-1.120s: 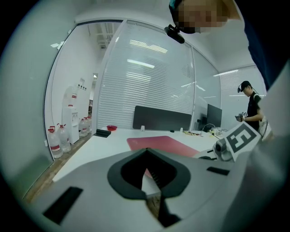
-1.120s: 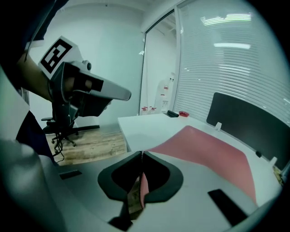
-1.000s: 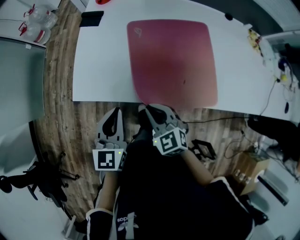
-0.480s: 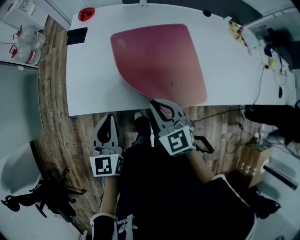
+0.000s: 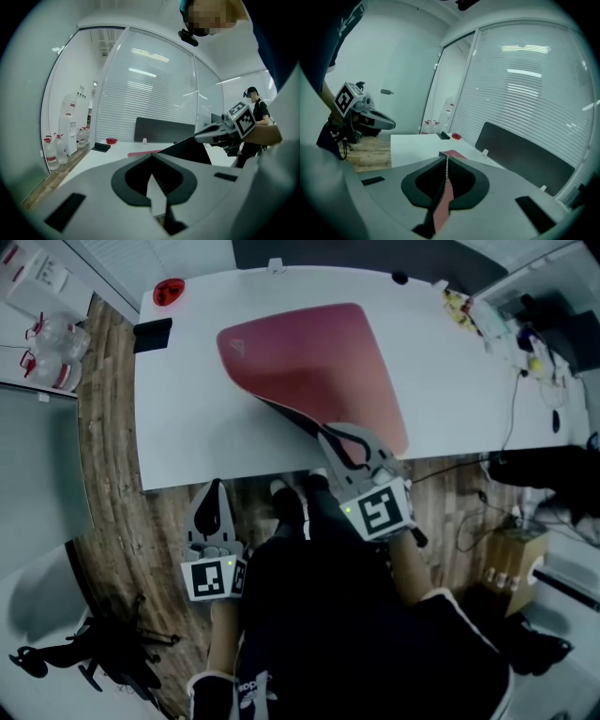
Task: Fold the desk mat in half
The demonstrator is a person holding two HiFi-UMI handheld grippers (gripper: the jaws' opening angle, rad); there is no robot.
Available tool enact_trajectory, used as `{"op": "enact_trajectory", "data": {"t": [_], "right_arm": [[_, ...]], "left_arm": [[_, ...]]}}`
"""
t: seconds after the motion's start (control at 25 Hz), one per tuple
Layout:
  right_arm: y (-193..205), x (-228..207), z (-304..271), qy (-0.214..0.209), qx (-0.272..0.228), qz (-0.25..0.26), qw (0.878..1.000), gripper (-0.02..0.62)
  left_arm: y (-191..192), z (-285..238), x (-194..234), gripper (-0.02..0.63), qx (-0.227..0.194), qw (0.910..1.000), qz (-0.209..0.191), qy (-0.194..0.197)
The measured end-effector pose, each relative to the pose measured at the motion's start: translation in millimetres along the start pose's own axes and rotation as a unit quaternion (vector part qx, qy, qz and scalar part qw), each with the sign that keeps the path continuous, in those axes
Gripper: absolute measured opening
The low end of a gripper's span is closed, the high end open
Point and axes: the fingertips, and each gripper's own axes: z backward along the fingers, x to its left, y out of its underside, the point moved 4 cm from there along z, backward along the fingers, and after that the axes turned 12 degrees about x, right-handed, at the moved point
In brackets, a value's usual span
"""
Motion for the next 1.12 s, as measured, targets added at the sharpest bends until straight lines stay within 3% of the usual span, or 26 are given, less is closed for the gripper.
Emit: {"op": "enact_trajectory", "data": {"t": [0.64, 1.12], "right_arm": [[-6.0, -80.9, -15.3, 0.029, 0.021, 0.087, 0.996, 0.015], [-13.9, -151.1, -38.8, 0.030, 0.002, 0.107, 0.994, 0.015]], "left_arm": [[-20.9, -31.7, -12.6, 0.003, -0.008, 0.9999, -0.001, -0.008], [-58.0, -68.9, -27.2, 0.003, -0.027, 0.9993, 0.007, -0.026]]}}
